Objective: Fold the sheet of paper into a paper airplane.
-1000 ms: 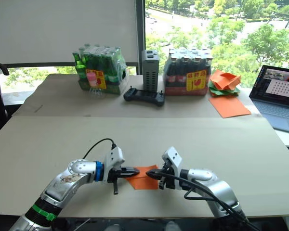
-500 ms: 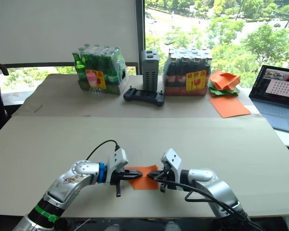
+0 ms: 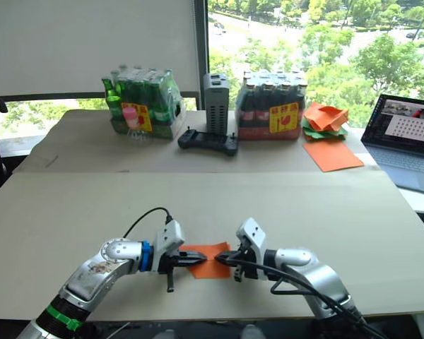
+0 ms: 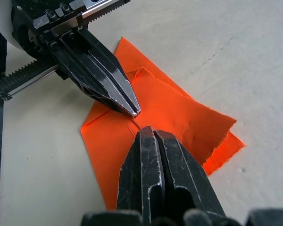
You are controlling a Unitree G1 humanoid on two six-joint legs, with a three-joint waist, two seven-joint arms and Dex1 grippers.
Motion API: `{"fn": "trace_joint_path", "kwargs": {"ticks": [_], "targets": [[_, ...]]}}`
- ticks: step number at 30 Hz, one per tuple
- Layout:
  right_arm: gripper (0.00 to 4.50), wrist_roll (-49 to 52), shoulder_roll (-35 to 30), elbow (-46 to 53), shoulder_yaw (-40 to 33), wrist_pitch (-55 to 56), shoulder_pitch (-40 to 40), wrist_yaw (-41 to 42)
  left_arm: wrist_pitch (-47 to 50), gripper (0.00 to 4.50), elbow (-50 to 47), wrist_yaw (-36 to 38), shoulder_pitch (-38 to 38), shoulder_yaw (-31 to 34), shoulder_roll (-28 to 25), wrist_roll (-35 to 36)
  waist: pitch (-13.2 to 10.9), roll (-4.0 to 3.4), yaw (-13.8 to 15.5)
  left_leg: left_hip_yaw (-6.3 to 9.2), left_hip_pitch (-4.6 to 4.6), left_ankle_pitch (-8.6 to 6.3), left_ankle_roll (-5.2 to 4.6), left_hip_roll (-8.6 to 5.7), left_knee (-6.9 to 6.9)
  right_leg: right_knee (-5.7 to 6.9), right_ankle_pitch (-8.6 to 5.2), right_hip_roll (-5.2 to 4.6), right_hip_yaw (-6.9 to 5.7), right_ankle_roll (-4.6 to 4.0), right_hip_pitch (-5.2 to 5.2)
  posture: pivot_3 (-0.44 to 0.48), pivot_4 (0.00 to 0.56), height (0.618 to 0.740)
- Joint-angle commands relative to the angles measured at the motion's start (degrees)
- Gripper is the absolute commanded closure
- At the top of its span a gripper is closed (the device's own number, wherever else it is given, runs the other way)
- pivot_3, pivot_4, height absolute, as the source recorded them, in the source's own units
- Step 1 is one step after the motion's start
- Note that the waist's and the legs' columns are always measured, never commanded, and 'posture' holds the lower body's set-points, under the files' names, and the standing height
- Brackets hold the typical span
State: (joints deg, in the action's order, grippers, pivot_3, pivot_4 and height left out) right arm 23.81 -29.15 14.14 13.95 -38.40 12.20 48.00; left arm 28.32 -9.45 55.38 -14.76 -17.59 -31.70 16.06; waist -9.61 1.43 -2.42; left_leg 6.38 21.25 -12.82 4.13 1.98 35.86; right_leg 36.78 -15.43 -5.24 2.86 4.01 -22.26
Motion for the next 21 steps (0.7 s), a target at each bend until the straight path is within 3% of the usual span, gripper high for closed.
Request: {"fn": "trace_joint_path", "kwargs": {"ticks": [1,21], "targets": [[4.46,0.1,-0.5,-0.4,-0.5,-0.7,-0.3,0.3,0.7,4.5,2.5,-0.5,2.6,-0.1,-2.1,-2.0,0.0,0.0,0.0,0.0,0.0,0.0,0.0,0.0,0.0,0.0,0.0,0.0,0.0,0.0,0.0,0.0,0.15,0.74],[4.46,4.3,1.0,-1.8,-3.5,-7.6,0.9,-0.6,0.5,4.5,1.0,-1.2,9.3,5.4,-5.7,-1.2,0.2,0.0,0.0,0.0,-0.07,0.0,-0.01,0.01,0.0,0.01,0.0,0.0,0.0,-0.01,0.05,0.0,0.15,0.74]]}}
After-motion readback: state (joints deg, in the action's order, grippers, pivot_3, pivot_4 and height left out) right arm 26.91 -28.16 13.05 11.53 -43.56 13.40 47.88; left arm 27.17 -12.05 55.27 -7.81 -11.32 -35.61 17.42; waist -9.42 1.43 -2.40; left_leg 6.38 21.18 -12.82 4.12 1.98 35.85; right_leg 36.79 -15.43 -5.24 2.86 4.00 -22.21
